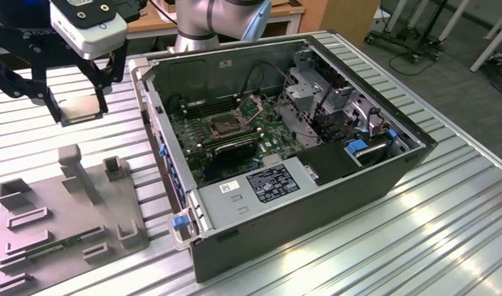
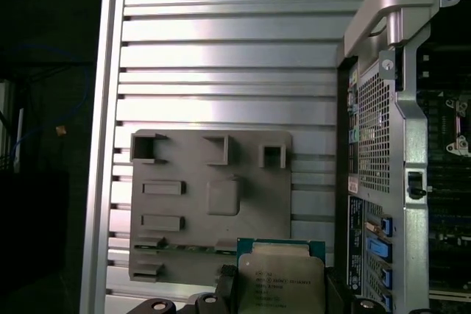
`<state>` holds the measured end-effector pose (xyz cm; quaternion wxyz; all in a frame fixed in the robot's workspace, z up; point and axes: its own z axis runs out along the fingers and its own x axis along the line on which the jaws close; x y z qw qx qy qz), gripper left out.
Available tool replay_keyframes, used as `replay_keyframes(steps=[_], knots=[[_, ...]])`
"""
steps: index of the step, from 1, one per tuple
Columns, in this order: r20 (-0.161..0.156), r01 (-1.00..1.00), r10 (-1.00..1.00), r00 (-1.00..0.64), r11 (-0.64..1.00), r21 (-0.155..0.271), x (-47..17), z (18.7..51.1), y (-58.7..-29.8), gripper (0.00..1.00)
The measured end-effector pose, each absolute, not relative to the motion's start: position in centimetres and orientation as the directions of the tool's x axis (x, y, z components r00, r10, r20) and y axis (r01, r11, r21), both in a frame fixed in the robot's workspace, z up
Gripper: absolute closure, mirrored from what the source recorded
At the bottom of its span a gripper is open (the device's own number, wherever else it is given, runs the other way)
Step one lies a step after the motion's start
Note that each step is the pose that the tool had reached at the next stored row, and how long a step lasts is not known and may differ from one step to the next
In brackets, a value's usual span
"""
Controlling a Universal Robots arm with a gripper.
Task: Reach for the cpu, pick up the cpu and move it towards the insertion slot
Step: 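Pick up the cpu and move it towards the insertion slot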
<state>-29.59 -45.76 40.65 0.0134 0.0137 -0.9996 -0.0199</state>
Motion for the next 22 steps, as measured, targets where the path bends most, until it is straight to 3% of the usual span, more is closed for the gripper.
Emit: replay_keyframes(steps=[22], knots=[[0.026, -0.027, -0.028, -0.999, 0.999, 0.040, -28.2, 40.6, -45.8, 0.45]])
